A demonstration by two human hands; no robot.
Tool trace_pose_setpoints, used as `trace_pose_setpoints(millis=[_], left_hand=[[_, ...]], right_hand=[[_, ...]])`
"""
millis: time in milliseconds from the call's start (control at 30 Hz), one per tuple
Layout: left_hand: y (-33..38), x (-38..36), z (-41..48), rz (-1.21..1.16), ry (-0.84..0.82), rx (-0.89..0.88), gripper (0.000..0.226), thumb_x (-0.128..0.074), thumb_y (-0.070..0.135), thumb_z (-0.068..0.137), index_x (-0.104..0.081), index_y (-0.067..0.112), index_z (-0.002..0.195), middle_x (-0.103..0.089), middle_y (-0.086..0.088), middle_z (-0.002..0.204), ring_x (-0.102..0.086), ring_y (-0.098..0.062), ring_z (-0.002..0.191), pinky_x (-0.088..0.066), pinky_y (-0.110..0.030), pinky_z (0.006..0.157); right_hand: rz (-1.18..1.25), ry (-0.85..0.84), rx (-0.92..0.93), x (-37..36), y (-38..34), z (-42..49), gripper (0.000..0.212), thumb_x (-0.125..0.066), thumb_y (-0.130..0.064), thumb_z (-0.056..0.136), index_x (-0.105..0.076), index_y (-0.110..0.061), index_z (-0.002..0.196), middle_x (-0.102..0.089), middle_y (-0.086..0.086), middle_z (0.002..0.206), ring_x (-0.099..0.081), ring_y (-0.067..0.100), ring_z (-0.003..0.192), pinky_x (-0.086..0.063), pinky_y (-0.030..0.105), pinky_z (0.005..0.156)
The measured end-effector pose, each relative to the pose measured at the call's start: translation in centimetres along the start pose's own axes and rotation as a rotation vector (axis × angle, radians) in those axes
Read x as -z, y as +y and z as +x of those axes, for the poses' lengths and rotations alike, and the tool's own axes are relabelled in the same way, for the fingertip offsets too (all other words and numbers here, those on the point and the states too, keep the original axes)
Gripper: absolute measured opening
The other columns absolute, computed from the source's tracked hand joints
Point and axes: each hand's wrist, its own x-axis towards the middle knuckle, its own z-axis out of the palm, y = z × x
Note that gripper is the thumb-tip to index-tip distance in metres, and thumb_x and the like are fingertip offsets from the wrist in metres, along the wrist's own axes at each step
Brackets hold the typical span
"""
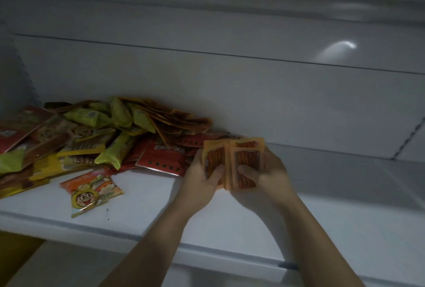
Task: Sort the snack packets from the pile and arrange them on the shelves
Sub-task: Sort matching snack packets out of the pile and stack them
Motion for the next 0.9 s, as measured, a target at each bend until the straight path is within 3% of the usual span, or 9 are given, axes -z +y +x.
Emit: trace_pose_setpoints(millis=[67,200,333,467,533,600,667,800,900], left_hand=[[-0.3,0.1,0.0,0.007,-0.081,0.004,0.04,-0.062,0.005,0.093,-0.052,0.022,0.128,-0.067,0.006,0.116,-0.062,-0.002,0.109,-0.048,-0.017,0.093],[-0.6,-0.1,-0.1,0.101,-0.163,-0.047,0.041,-0.063,0.01,0.093,-0.051,0.022,0.131,-0.064,0.008,0.116,-0.059,0.002,0.108,-0.044,-0.007,0.088],[-0.5,-0.1,-0.1,0.128,-0.185,-0.04,0.041,-0.061,0.014,0.095,-0.048,0.019,0.134,-0.063,0.004,0.119,-0.058,-0.009,0.112,-0.046,-0.024,0.096],[-0.1,0.0,-0.4,0.045,-0.157,-0.009,0.044,-0.063,0.006,0.092,-0.05,0.019,0.132,-0.065,0.007,0.12,-0.06,-0.007,0.113,-0.047,-0.029,0.1],[0.0,0.2,-0.3,0.003,-0.13,0.018,0.04,-0.067,0.005,0.089,-0.058,0.017,0.125,-0.069,0.008,0.113,-0.064,-0.005,0.107,-0.051,-0.025,0.094],[0.4,0.4,-0.5,0.032,-0.114,0.027,0.031,-0.071,0.007,0.087,-0.065,0.016,0.116,-0.071,0.009,0.105,-0.065,0.003,0.095,-0.049,-0.01,0.08],[1.0,0.0,-0.8,0.04,-0.104,0.027,0.027,-0.074,0.01,0.086,-0.069,0.017,0.111,-0.073,0.008,0.1,-0.066,0.001,0.09,-0.048,-0.008,0.073],[2.7,-2.1,-1.4,0.01,-0.112,0.035,0.029,-0.076,0.004,0.082,-0.069,0.018,0.106,-0.073,0.007,0.095,-0.068,0.003,0.084,-0.053,-0.016,0.074],[4.6,-5.7,-2.1,-0.074,-0.129,0.089,0.031,-0.076,0.001,0.081,-0.069,0.026,0.099,-0.075,0.001,0.096,-0.073,-0.012,0.083,-0.06,-0.041,0.072]], right_hand=[[0.021,0.064,-0.026,-0.1,0.6,-1.5,0.036,-0.067,0.011,0.082,-0.065,-0.017,0.106,-0.074,-0.008,0.09,-0.069,0.004,0.087,-0.05,0.014,0.072],[-0.045,0.143,-0.017,-1.0,1.4,-3.0,0.038,-0.065,0.007,0.086,-0.061,-0.024,0.108,-0.072,-0.01,0.098,-0.068,0.0,0.093,-0.05,0.012,0.076],[-0.104,0.191,-0.038,-1.5,1.6,-3.7,0.036,-0.066,0.0,0.089,-0.06,-0.029,0.11,-0.071,-0.012,0.103,-0.067,0.001,0.096,-0.051,0.014,0.079],[-0.178,0.27,-0.062,-1.1,1.6,-3.7,0.031,-0.069,-0.008,0.087,-0.061,-0.033,0.104,-0.071,-0.015,0.1,-0.066,-0.001,0.092,-0.051,0.017,0.077],[-0.183,0.294,-0.074,-1.1,1.3,-3.6,0.028,-0.069,-0.01,0.087,-0.062,-0.031,0.103,-0.071,-0.015,0.097,-0.066,-0.002,0.088,-0.05,0.017,0.074],[-0.151,0.334,-0.089,-0.9,1.3,-3.7,0.025,-0.07,-0.01,0.086,-0.064,-0.028,0.102,-0.072,-0.014,0.094,-0.067,-0.002,0.085,-0.05,0.015,0.071],[-0.134,0.408,-0.093,0.0,1.2,-4.6,0.021,-0.071,-0.011,0.086,-0.066,-0.024,0.102,-0.071,-0.015,0.092,-0.066,-0.004,0.083,-0.048,0.012,0.067],[-0.172,0.514,-0.096,3.3,0.9,-7.5,0.021,-0.074,-0.016,0.085,-0.064,-0.025,0.101,-0.068,-0.016,0.087,-0.063,-0.007,0.08,-0.044,0.01,0.065],[-0.191,0.613,-0.083,7.7,-0.2,-10.2,0.026,-0.074,-0.018,0.085,-0.057,-0.029,0.103,-0.061,-0.023,0.087,-0.058,-0.008,0.076,-0.042,0.007,0.061]])
